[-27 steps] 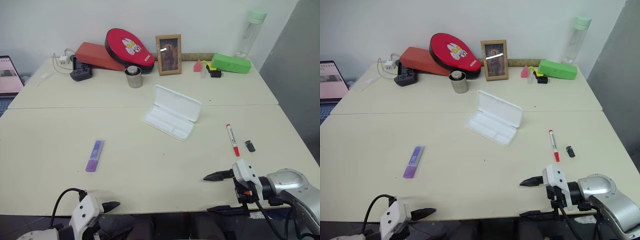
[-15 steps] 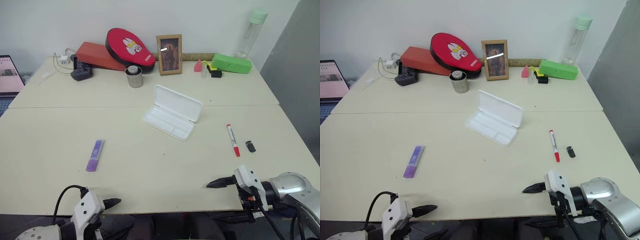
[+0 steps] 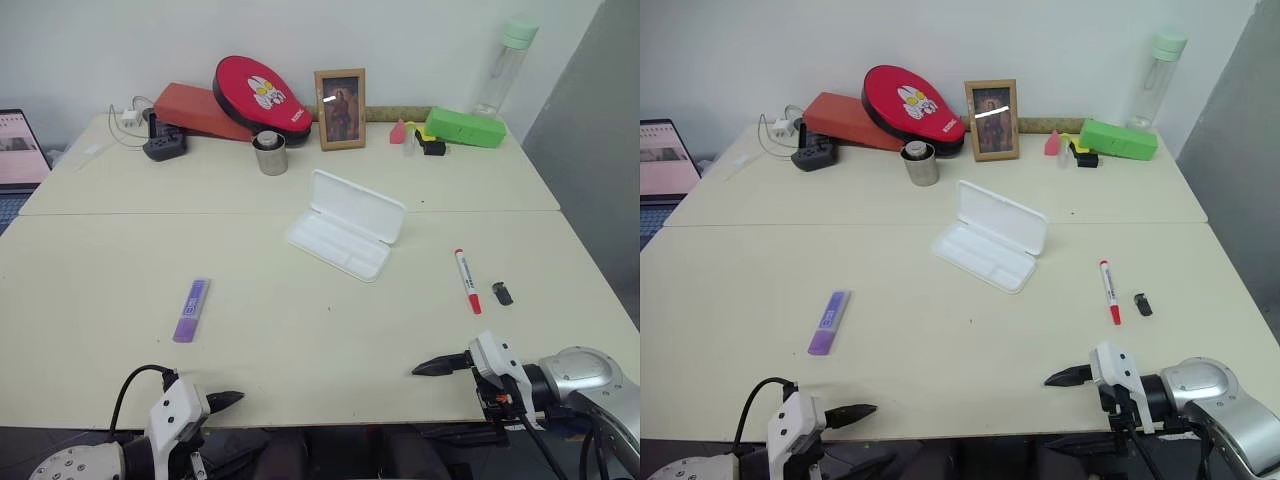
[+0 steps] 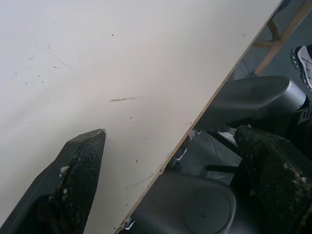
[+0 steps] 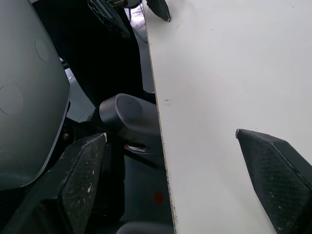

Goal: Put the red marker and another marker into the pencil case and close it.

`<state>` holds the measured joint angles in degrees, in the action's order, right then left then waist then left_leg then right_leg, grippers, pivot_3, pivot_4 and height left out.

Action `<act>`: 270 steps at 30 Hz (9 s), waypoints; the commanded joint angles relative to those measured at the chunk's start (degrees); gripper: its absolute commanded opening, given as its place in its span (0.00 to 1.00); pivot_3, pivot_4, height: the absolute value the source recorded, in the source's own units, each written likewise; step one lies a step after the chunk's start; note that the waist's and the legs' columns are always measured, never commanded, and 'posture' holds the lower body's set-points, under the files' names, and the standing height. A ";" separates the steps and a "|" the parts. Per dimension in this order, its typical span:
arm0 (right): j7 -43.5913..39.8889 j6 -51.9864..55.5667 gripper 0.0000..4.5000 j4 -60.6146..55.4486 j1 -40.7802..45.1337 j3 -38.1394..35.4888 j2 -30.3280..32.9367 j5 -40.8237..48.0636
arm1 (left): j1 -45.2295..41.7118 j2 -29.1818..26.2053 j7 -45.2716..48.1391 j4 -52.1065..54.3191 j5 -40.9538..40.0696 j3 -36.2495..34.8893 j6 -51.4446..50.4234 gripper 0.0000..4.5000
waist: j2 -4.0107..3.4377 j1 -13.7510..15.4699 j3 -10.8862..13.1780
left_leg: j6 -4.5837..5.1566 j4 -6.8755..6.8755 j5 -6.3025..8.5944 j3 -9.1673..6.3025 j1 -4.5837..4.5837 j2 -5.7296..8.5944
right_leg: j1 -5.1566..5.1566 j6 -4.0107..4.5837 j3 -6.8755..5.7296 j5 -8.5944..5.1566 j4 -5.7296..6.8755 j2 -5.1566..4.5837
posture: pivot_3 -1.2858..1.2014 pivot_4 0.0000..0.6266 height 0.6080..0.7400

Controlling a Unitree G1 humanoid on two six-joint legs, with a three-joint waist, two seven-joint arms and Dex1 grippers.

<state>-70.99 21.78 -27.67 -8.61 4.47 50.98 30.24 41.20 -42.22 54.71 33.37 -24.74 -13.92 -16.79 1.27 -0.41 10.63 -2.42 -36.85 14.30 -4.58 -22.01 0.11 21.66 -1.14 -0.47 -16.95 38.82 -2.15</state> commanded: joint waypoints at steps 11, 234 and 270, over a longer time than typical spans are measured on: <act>12.55 5.82 1.00 -0.21 13.03 -4.69 -8.07 4.46 | -35.23 -4.63 6.56 -11.97 -3.66 6.64 -5.10 1.00 | -0.01 0.21 0.02 | 0.00 -0.01 0.00 -0.04 0.02 0.09 | -0.05 -0.04 -0.10 0.03 0.09 0.27 | 0.52 0.24 1.00; 4.15 7.91 0.92 21.21 54.70 22.21 -31.33 -22.51 | -21.96 2.02 -15.84 7.50 -19.33 -18.03 -21.13 1.00 | -0.17 -1.23 0.12 | 0.05 -0.04 0.02 -0.14 -0.37 -0.20 | 0.57 0.22 0.10 0.48 0.17 0.26 | 0.52 0.24 1.00; 13.02 25.41 1.00 3.19 47.41 7.47 -19.37 -0.46 | -31.09 8.82 -39.35 -8.47 -7.46 -9.86 -37.07 0.71 | -0.14 -1.18 0.08 | 0.07 -0.04 0.03 -0.17 -0.35 -0.01 | 0.53 0.20 0.09 0.48 0.20 0.08 | 0.52 0.24 1.00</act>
<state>-58.49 47.61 -22.42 38.72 13.78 31.07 28.40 10.19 -33.31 14.55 25.65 -32.56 -24.83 -53.22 1.13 -1.59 10.71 -2.36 -36.90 14.32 -4.75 -22.37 0.11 22.19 -0.94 -0.39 -16.48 39.02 -2.07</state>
